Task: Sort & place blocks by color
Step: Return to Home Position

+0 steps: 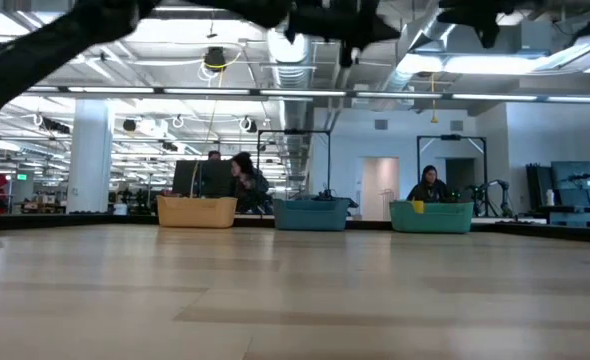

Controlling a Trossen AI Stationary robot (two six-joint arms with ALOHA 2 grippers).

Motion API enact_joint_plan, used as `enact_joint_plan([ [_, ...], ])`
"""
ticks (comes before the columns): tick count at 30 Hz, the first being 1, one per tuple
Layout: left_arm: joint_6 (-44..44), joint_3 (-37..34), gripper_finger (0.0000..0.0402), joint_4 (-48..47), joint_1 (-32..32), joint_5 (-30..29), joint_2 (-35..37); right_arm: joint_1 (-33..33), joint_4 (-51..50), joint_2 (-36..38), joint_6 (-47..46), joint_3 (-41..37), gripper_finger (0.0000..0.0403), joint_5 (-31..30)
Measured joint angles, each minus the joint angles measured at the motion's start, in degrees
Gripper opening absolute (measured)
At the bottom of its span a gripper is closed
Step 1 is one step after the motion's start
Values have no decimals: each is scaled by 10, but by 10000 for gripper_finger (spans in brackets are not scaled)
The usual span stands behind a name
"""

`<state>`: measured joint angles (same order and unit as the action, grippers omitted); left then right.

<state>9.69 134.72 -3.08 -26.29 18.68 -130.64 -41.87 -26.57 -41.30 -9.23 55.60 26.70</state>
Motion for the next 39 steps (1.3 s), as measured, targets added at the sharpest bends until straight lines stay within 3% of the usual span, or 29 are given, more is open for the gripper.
enact_joint_plan([
  [4, -53, -5, 7, -128, 41, -26, 49, 14, 94, 66, -74, -96, 107, 5],
  [9, -64, -108, 1, -123, 101, -91, 105, 87, 199, 122, -175, -196, 64, 3],
  [12, -39, -215, 0, -72, 122, -101, 160, 162, 277, 138, -223, -247, 41, -38],
  [16, 13, -410, 0, 51, 133, -127, 253, 275, 341, 145, -233, -294, 13, -149],
  [20, 55, -587, 0, 179, 136, -143, 368, 364, 362, 133, -206, -321, 5, -229],
  [24, 48, -727, 0, 214, 122, -162, 472, 411, 361, 105, -152, -335, 15, -273],
  [30, 43, -882, 0, 221, 75, -135, 629, 409, 358, 62, 0, -334, 18, -287],
  [33, -1, -942, 0, 205, 54, -136, 713, 383, 358, 62, 23, -322, 9, -287],
  [36, -34, -990, 0, 113, 39, -151, 804, 339, 356, 86, 46, -313, 4, -279],
  [39, -8, -1032, 0, 7, 28, -205, 872, 293, 345, 125, 67, -310, 6, -239],
])
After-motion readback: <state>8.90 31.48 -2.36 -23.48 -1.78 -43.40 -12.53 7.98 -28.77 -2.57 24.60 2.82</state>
